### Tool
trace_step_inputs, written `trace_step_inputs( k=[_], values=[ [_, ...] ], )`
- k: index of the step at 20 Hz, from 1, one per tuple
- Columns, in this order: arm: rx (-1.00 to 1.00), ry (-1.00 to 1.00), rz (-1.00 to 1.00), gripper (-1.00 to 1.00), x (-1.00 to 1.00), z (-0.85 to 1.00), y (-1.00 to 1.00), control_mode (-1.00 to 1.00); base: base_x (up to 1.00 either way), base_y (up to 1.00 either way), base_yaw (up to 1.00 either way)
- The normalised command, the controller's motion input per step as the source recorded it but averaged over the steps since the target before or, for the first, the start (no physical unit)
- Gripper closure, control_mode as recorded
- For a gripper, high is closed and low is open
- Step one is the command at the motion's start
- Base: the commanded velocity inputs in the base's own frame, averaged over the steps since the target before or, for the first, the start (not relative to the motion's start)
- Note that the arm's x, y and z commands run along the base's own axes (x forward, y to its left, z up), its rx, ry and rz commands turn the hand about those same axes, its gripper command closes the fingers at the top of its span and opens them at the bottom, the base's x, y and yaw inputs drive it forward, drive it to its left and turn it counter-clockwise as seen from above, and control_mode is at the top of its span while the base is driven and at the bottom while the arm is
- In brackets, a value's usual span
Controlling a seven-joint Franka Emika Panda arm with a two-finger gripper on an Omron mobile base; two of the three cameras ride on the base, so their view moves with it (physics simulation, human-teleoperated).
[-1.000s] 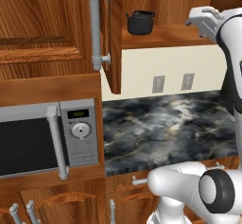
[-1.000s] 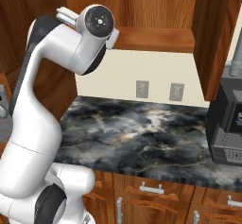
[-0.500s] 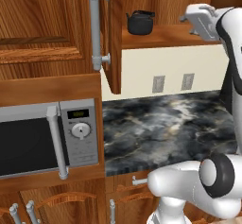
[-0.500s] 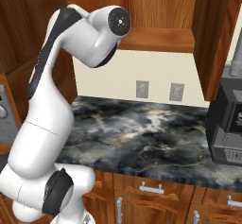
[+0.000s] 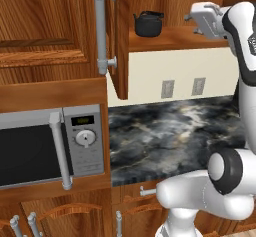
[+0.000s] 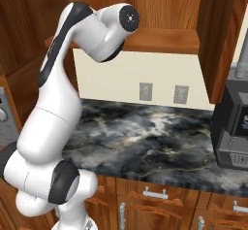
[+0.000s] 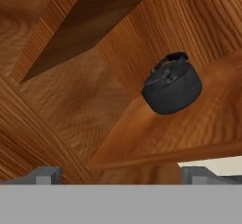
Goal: Open the cabinet, pick the kettle from the cabinet, and place it in the sink.
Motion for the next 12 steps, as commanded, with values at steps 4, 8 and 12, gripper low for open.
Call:
trace_step_inputs(
  k=[4, 8, 12],
  values=[
    [0.0, 0.0, 0.0, -1.0, 0.31, 0.06, 0.11, -1.0, 0.0, 0.0, 0.0],
    [0.0, 0.0, 0.0, -1.0, 0.28, 0.0, 0.09, -1.0, 0.0, 0.0, 0.0],
    [0.0, 0.0, 0.0, -1.0, 0.25, -0.01, 0.11, -1.0, 0.0, 0.0, 0.0]
  ],
)
